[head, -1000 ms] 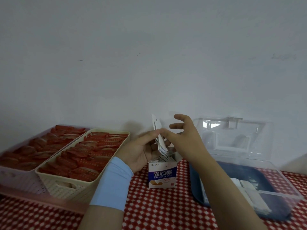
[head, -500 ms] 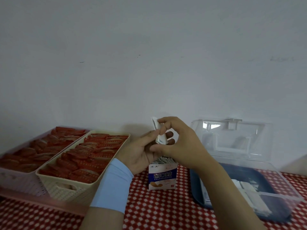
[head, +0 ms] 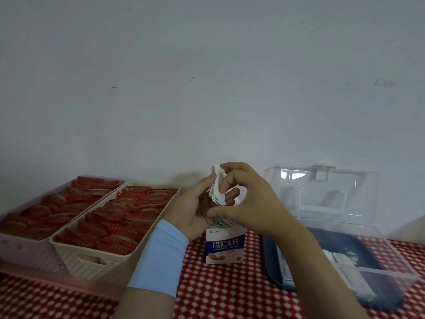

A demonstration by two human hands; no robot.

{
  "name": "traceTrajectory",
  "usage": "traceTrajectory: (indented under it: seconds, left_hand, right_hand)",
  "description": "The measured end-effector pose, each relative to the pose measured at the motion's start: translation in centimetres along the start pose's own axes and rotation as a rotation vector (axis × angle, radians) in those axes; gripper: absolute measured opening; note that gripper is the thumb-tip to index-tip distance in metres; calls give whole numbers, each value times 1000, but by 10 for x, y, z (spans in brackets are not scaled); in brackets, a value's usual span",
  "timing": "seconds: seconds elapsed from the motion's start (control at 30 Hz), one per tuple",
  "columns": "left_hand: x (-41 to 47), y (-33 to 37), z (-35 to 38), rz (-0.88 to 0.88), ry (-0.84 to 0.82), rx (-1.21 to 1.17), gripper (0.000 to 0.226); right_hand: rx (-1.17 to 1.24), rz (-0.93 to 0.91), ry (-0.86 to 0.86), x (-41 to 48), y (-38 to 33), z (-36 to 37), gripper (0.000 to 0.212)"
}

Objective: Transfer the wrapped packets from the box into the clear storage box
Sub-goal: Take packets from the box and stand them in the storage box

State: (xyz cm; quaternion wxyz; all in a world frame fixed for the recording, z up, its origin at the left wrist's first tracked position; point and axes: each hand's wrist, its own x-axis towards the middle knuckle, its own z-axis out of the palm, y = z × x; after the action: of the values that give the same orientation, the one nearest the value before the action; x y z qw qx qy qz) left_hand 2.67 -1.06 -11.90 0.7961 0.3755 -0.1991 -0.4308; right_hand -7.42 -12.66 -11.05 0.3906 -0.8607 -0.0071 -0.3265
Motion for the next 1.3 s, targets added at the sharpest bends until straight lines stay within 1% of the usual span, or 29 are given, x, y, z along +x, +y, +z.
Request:
traceTrajectory:
  seconds: [0.17,0.33,0.47,0.53,0.7,0.8,0.87,0.9,0.97,1.0,1.07,1.13,1.2,1.3]
  left_hand:
    - [-2,1,1,-4,-42,40,32]
    - [-2,1,-3,2,-45,92,31]
    - [-4,1,-5,-2,-89,121,34]
    - [-6,1,-5,-2,-121,149,40]
    - [-8,2,-3,-3,-135,172,51]
    - [-11,2,-3,-10,-145,189,48]
    - [-12,3,-2,-6,-148,229,48]
    - [-12,3,-1,-2,-152,248,50]
    - [-14,2,2,-4,-165,258,48]
    - [-15,1,4,-14,-179,259,49]
    - [-18,-1,12,-47,-224,278,55]
    - [-20,-5,21,-83,-244,308,50]
    - [-22,-11,30,-97,-241,325,39]
    - [-23,-27,46,-97,-267,295,34]
  right_hand:
    - [38,28,-21,-1,0,-3,40]
    - [-12,34,-40,-2,-5,-4,41]
    - [18,41,-56,-3,-7,-4,40]
    - [27,34,-58,-3,-6,-3,40]
    - [23,37,-71,-3,-6,-4,44]
    - [22,41,-101,-5,-5,-5,42]
    - [103,58,-102,-6,-6,-9,36]
    - [205,80,-85,-7,-7,-12,31]
    - [412,156,-9,-7,-9,-21,27]
    - [424,191,27,-6,-7,-26,29]
    - [273,240,10,-5,-3,-40,35]
    - [146,264,-99,-6,-4,-57,27]
    - [132,272,-183,-11,-9,-74,16]
    - [151,261,-225,-23,-17,-99,8]
